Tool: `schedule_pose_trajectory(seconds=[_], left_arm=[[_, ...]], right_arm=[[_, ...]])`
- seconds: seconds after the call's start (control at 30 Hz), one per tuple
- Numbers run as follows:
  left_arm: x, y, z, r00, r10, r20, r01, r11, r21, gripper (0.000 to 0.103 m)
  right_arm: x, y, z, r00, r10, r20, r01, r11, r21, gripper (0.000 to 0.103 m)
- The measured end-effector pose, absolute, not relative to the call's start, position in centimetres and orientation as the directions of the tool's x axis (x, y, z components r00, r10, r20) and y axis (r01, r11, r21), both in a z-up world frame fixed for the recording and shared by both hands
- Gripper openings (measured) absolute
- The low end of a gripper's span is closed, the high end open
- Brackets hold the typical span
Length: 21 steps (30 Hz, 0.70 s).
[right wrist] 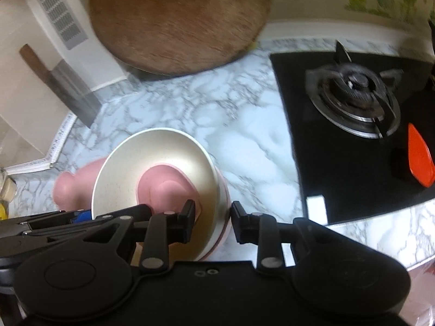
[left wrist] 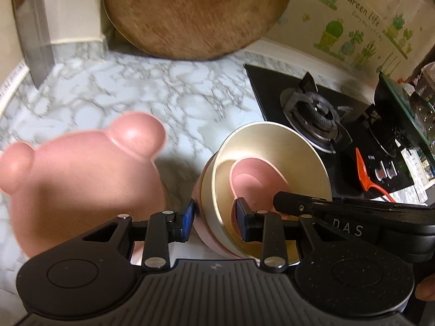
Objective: Organize plates and bowls
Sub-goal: 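Lift and carry the nested bowls with both tools over the bear plate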
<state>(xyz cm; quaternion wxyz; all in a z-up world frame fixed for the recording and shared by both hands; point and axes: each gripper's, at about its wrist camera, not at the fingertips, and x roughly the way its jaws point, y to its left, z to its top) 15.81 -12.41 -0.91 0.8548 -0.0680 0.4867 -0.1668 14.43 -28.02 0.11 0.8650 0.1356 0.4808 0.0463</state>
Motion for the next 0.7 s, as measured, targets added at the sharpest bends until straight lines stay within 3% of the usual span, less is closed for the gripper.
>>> schedule_pose_trajectory(seconds=[0.33,0.7], left_arm=[[16.1,-8.2,2.2,0.554,-0.29,-0.78,0.155,0.957,-0.246,0.032],[16.4,-2.3,2.3,0.573,-0.212,-0.792,0.045,0.973,-0.227,0.032]], right_arm=[[16.5,-22.9,3.1,0.565,0.252,-0.786,-0.063,0.963,0.263,0.029],[18.2,-17.5,2.2,0.522,0.317,-0.792,-0.15,0.948,0.281,0.029]])
